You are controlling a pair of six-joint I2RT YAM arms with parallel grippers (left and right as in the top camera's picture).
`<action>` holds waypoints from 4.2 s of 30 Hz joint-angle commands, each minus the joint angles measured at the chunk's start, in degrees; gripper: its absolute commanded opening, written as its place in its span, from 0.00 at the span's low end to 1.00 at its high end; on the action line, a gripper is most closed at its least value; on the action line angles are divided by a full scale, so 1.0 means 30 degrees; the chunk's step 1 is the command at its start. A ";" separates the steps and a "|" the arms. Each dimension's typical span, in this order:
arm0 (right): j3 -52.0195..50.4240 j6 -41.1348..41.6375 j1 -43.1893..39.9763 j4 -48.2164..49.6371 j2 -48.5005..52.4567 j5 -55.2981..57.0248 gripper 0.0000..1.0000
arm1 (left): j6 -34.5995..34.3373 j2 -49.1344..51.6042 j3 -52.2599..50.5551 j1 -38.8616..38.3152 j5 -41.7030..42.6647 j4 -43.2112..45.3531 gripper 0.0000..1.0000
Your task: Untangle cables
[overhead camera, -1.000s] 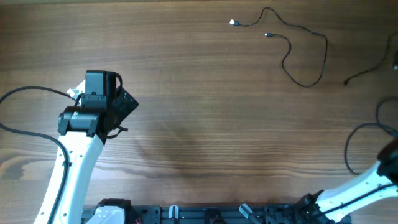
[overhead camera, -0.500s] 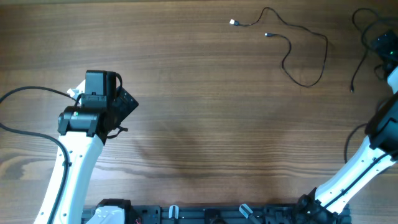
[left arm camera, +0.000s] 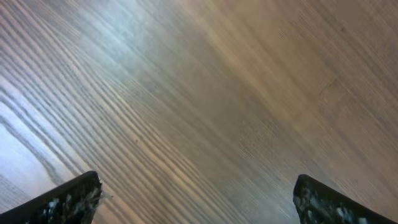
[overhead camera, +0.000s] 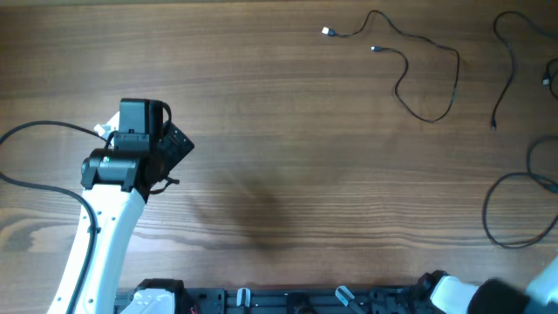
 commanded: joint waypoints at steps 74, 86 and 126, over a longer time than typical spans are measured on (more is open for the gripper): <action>-0.8670 -0.3730 0.8837 -1.1162 -1.8382 -0.4809 1.00 | 0.0284 -0.0146 -0.0029 0.0073 -0.0313 0.0015 1.00; -2.8669 -0.8859 1.0040 1.2990 -2.5594 -0.8721 1.00 | 0.0284 -0.0146 -0.0029 0.0073 -0.0313 0.0015 1.00; -3.2254 -0.7854 1.0856 1.3070 -2.7001 -0.2208 1.00 | 0.0284 -0.0146 -0.0029 0.0073 -0.0313 0.0015 1.00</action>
